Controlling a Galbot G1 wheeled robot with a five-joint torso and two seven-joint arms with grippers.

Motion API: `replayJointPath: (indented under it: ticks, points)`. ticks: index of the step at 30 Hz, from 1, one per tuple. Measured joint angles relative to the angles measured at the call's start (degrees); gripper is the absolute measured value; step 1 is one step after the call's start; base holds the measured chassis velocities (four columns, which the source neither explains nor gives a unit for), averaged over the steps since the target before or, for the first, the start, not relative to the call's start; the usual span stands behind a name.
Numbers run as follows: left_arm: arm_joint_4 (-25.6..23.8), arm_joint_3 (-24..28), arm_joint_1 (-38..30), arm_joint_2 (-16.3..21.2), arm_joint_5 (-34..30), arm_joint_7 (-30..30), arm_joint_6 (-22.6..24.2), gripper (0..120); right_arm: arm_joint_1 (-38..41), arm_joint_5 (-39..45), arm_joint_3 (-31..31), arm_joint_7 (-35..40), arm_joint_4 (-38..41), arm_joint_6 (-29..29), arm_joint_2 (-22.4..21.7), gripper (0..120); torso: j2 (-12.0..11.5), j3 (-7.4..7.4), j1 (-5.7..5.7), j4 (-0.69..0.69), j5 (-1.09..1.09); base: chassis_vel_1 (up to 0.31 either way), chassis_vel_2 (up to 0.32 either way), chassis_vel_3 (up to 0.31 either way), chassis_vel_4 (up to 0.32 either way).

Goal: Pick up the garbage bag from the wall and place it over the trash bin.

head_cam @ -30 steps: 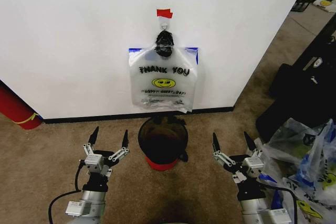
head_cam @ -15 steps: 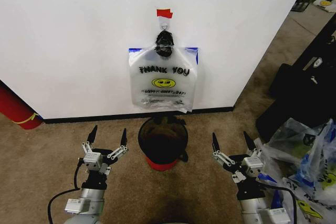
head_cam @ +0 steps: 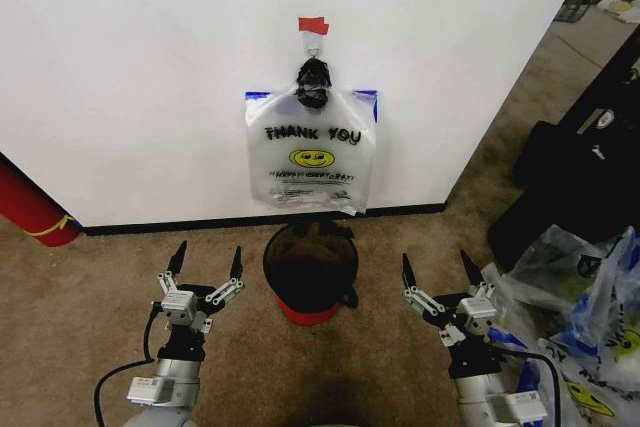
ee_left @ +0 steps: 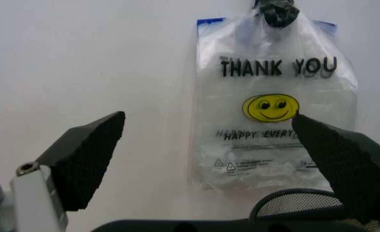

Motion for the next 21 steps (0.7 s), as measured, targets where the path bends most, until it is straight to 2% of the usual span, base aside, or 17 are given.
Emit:
replayJointPath:
  ticks: [6, 11, 15, 21]
  points:
    - [0.1, 0.0, -0.5, 0.1, -0.1, -0.3, 0.9, 100, 4.3, 7.0, -1.1, -1.2, -1.7, -1.8, -2.6, 100, 0.0, 0.00, 0.00, 0.00, 0.00, 0.000, 0.000, 0.000, 0.000]
    - [0.7, 0.1, -0.9, 0.4, -0.3, -0.4, 1.4, 100, 11.6, 13.6, -1.3, -3.2, -4.4, -4.2, -6.1, 100, 0.0, 0.01, 0.00, 0.03, 0.02, 0.000, 0.000, 0.000, 0.000]
    - [1.7, 0.8, -2.2, 1.2, -0.9, -0.5, 2.4, 100, 18.7, 21.7, -1.2, -5.6, -7.7, -5.9, -10.4, 100, 0.0, 0.01, 0.00, -0.01, 0.01, 0.000, 0.000, 0.000, 0.000]
    - [1.7, 0.5, -2.7, 1.2, -1.1, -0.7, 3.6, 100, 29.5, 29.7, -4.3, -7.5, -12.7, -9.7, -14.1, 100, 0.0, 0.01, 0.00, 0.00, 0.01, 0.000, 0.000, 0.000, 0.000]
